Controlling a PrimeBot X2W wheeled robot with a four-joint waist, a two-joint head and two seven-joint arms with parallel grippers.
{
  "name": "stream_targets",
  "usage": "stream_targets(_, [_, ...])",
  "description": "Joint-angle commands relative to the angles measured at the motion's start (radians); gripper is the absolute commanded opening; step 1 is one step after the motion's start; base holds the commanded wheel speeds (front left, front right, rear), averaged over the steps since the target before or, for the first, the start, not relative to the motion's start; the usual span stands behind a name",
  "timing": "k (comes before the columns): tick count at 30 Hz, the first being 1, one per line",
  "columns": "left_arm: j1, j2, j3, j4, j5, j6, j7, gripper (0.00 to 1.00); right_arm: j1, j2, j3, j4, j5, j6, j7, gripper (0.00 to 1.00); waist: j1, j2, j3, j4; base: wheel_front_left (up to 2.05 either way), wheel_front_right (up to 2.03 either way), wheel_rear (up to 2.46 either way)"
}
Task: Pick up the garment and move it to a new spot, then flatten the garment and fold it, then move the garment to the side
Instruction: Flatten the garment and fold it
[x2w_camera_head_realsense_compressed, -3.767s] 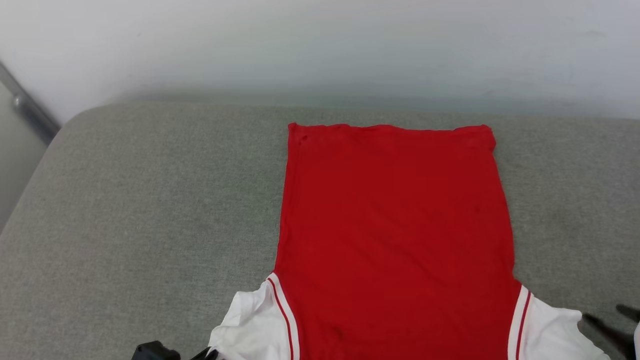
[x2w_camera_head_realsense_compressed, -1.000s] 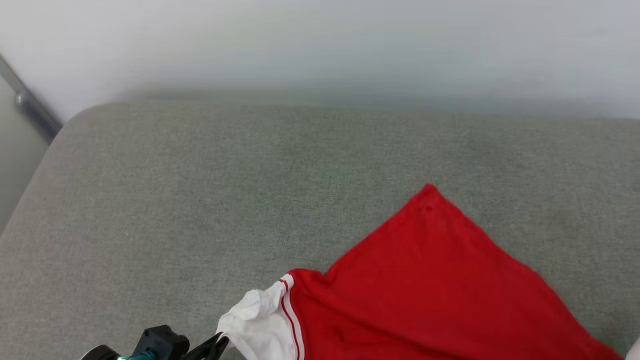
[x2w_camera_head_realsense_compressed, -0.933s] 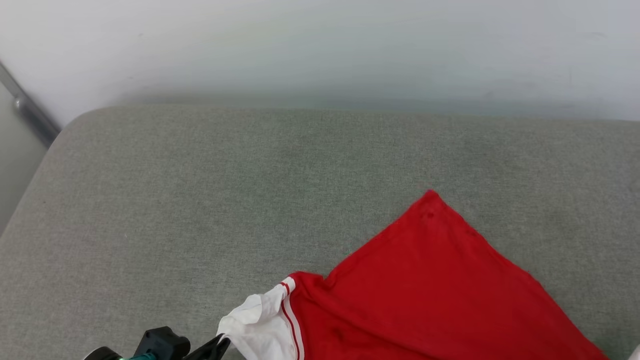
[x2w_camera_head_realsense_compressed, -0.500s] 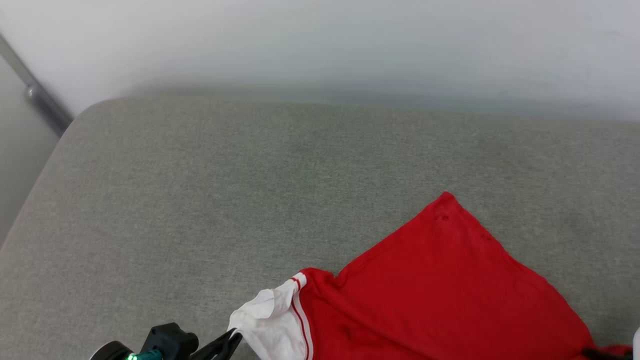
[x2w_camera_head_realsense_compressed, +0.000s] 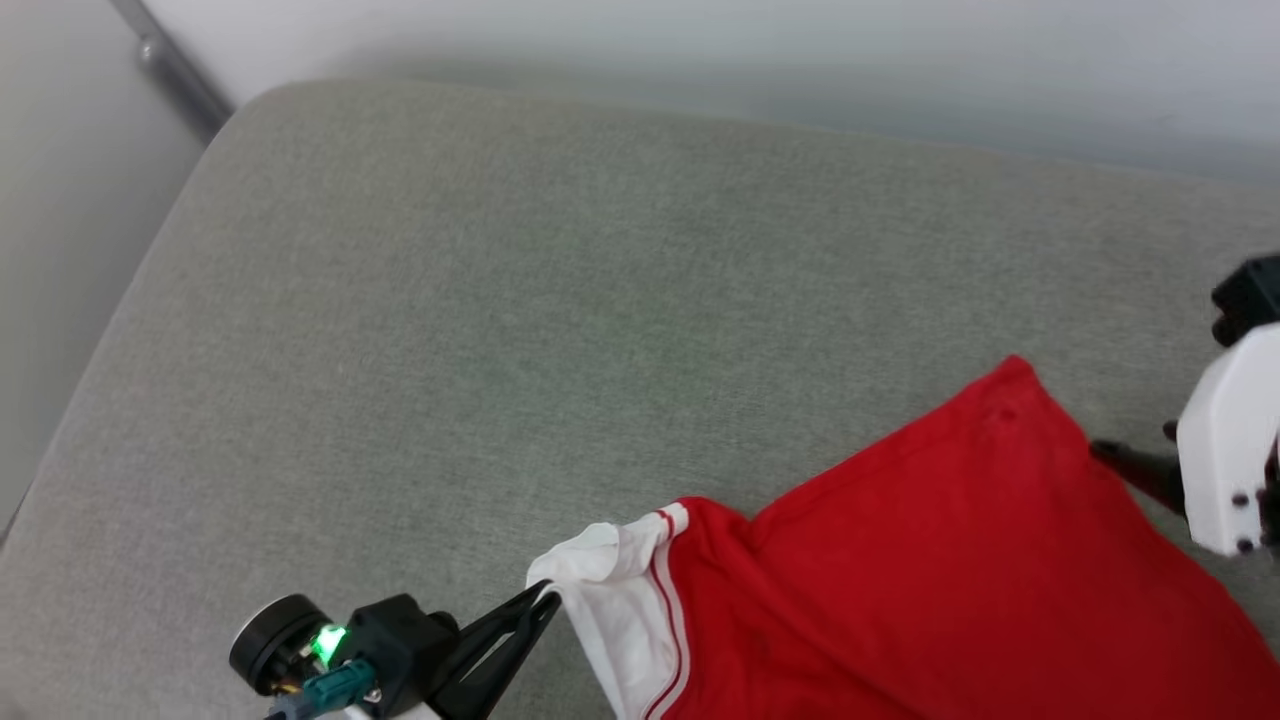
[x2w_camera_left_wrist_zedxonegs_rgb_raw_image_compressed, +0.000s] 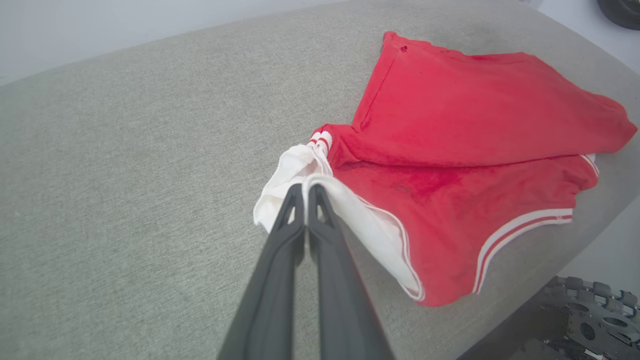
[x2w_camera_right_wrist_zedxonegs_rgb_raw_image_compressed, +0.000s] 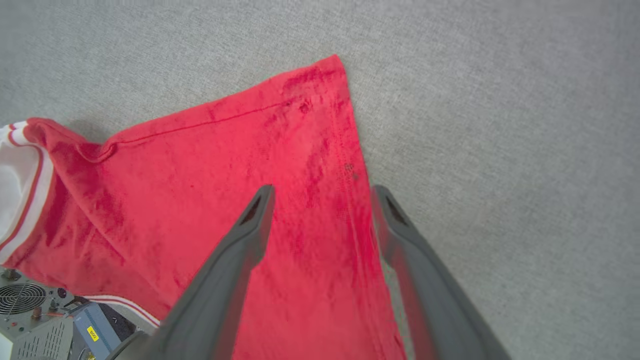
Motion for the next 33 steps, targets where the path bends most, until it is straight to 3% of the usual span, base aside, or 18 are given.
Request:
stream_targets(1, [-0.024,-0.011,-0.006,-0.009,0.011,-0.006,0.001,0.00,-0.051,-0.003,0.023,0.035,-0.024,0.000,0.005,1.00,-0.0001,-0.0001,0.051,0.050,0.00,0.00,0.00])
stream_targets(5, [-0.058,-0.032,-0.017,-0.018,0.028,-0.017,0.005,0.00,-0.140,0.008,0.063,0.135,-0.069,0.000,0.024,1.00,-0.0001,-0.0001,0.094,0.096,0.00,0.00,0.00])
stream_targets(10, [-0.089,-0.071,-0.029,-0.008,0.040,-0.026,-0.007,0.00,-0.201,-0.027,0.096,0.267,-0.135,0.000,0.020,1.00,-0.0001,-0.0001,0.141,0.156,0.00,0.00,0.00])
stream_targets(21, [-0.105,-0.117,-0.049,0.027,0.032,-0.043,-0.029,0.00,-0.130,-0.026,0.115,0.425,-0.164,0.000,0.019,1.00,-0.0001,-0.0001,0.171,0.206,0.00,0.00,0.00])
stream_targets(22, [-0.107,-0.118,-0.050,0.030,0.031,-0.043,-0.031,0.00,-0.120,-0.028,0.116,0.433,-0.166,0.000,0.023,0.91,-0.0001,-0.0001,0.171,0.208,0.00,0.00,0.00])
stream_targets(23, [-0.109,-0.120,-0.050,0.032,0.031,-0.044,-0.032,0.00,-0.113,-0.029,0.114,0.439,-0.168,0.000,0.025,0.00,-0.0001,-0.0001,0.170,0.208,0.00,0.00,0.00])
stream_targets(33, [-0.104,-0.096,-0.042,0.036,0.038,-0.035,-0.034,0.00,-0.191,-0.028,0.090,0.427,-0.131,0.000,-0.099,0.00,-0.0001,-0.0001,0.093,0.165,0.00,0.00,0.00])
